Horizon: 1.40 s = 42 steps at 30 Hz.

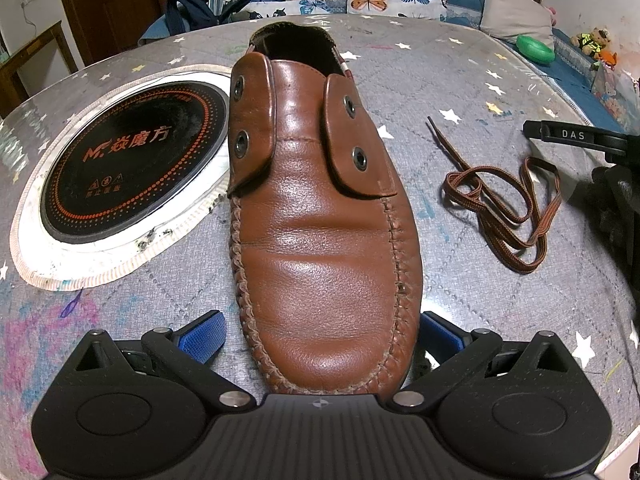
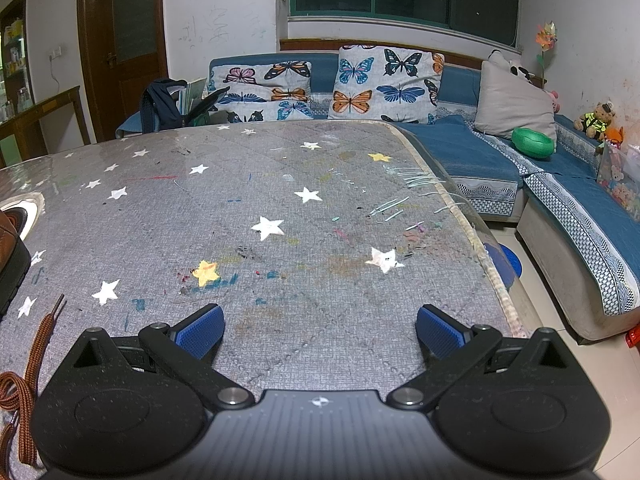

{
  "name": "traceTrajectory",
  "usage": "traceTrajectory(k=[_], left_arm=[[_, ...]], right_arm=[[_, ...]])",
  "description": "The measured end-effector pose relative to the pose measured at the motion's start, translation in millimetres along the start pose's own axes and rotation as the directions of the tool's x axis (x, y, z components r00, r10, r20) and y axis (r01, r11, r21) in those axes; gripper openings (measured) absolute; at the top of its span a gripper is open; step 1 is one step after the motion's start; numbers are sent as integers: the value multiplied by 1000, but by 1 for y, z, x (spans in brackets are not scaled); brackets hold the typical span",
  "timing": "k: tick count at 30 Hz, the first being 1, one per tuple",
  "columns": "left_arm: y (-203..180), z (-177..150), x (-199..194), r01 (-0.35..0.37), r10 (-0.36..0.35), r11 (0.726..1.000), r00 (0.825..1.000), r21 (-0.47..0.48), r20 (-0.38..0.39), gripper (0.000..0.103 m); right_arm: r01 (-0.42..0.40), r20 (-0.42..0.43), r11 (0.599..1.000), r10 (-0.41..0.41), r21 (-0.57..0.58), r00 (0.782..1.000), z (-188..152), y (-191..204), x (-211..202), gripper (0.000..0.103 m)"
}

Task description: Lace up shoes with both hands

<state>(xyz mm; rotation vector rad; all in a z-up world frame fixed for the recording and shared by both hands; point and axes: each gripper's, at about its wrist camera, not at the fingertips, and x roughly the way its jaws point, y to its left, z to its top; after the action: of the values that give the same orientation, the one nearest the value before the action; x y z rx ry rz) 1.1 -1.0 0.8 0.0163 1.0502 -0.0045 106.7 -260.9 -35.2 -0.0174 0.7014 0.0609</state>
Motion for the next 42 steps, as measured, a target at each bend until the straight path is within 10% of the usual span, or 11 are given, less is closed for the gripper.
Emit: traceTrajectory(k=[42], left_arm=[[1, -7, -1, -1, 1, 1000, 1000, -5, 16, 103]], right_arm=[[0, -1, 1000, 0, 0, 1000, 0, 0, 0, 103]])
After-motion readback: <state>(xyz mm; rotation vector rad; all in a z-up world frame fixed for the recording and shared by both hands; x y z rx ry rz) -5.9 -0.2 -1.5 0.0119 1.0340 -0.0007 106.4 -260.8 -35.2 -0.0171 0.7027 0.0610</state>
